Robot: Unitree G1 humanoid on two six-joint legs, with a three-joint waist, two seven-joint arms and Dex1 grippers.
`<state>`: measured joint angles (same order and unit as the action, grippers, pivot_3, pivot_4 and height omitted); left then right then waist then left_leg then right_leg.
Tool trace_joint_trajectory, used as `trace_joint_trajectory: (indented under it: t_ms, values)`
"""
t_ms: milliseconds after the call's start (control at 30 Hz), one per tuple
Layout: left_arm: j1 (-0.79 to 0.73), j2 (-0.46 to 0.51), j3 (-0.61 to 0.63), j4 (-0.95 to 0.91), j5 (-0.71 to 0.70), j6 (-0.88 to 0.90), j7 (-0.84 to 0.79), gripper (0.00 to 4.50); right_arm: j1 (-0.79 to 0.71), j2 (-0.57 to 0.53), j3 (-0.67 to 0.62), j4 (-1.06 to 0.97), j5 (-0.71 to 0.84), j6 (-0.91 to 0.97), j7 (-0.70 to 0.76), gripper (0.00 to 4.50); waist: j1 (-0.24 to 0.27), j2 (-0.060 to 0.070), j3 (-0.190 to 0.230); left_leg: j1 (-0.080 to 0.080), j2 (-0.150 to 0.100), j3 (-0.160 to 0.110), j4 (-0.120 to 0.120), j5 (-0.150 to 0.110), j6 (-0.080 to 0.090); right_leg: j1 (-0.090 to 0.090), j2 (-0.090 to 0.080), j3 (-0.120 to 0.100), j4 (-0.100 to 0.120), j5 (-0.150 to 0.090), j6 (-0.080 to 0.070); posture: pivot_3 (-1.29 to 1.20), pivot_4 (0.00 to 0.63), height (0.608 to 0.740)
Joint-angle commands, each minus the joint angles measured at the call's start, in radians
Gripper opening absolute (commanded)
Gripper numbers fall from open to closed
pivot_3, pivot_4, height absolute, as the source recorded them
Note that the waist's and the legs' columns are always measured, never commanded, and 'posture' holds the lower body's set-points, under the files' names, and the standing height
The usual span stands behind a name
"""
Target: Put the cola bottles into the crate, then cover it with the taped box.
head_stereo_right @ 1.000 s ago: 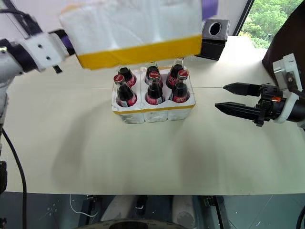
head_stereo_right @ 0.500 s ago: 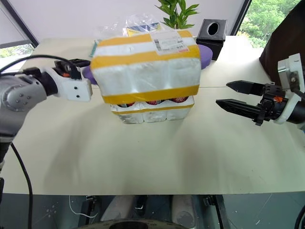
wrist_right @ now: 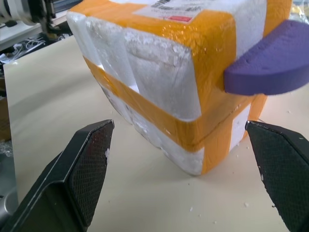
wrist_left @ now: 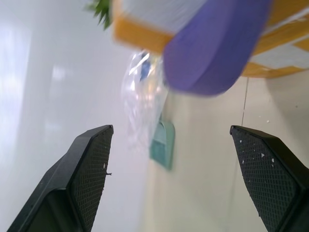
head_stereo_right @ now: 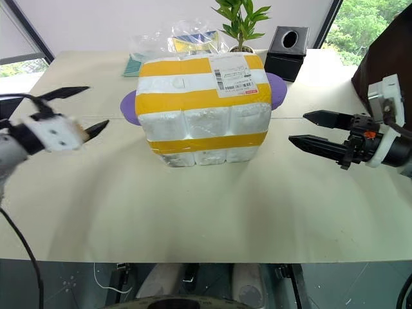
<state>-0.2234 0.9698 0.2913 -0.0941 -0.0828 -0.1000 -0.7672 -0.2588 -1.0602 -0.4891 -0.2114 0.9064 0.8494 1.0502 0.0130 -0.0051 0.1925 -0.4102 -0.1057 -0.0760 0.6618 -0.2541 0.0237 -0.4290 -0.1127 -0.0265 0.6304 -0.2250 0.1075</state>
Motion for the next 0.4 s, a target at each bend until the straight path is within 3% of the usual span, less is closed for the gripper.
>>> trace_joint_trajectory:
  t_ms: [33,100,167,267,400]
  values:
    - [0.010,0.049,0.133,0.009,-0.417,0.452,-0.218,4.05,-0.015,-0.002,0.011,0.005,-0.016,-0.037,0.027,4.50,-0.002,0.000,0.000,0.000,0.000,0.000,0.000,0.000,0.000,0.000,0.000,0.000,0.000,0.000,0.000,0.00,0.150,0.740]
    - [-0.013,0.124,0.181,0.070,-0.609,0.719,-0.355,4.05,-0.046,-0.008,0.049,0.033,-0.037,-0.058,0.048,4.50,-0.004,-0.001,0.000,0.000,0.000,0.000,0.000,0.000,0.000,0.000,0.001,-0.001,0.000,0.000,0.000,0.00,0.150,0.740]
    - [-0.031,0.203,0.188,0.119,-0.691,0.840,-0.481,4.05,-0.095,-0.009,0.085,0.064,-0.052,-0.071,0.062,4.50,-0.007,0.000,0.001,0.000,0.000,0.000,0.001,0.000,0.000,0.000,0.003,-0.002,0.001,0.000,0.000,0.00,0.150,0.740]
    - [-0.085,0.258,0.175,0.146,-0.752,0.924,-0.554,4.05,-0.146,-0.005,0.111,0.086,-0.052,-0.076,0.083,4.50,-0.006,0.001,0.001,0.000,0.000,0.000,0.002,0.000,0.000,0.001,0.004,-0.001,0.000,0.000,0.000,0.00,0.150,0.740]
    - [-0.184,0.261,0.146,0.144,-0.771,0.969,-0.538,4.05,-0.188,0.010,0.133,0.092,-0.045,-0.070,0.097,4.50,-0.001,0.001,0.001,0.000,0.000,-0.001,0.001,0.000,0.000,0.001,0.001,-0.001,0.000,0.000,0.000,0.00,0.150,0.740]
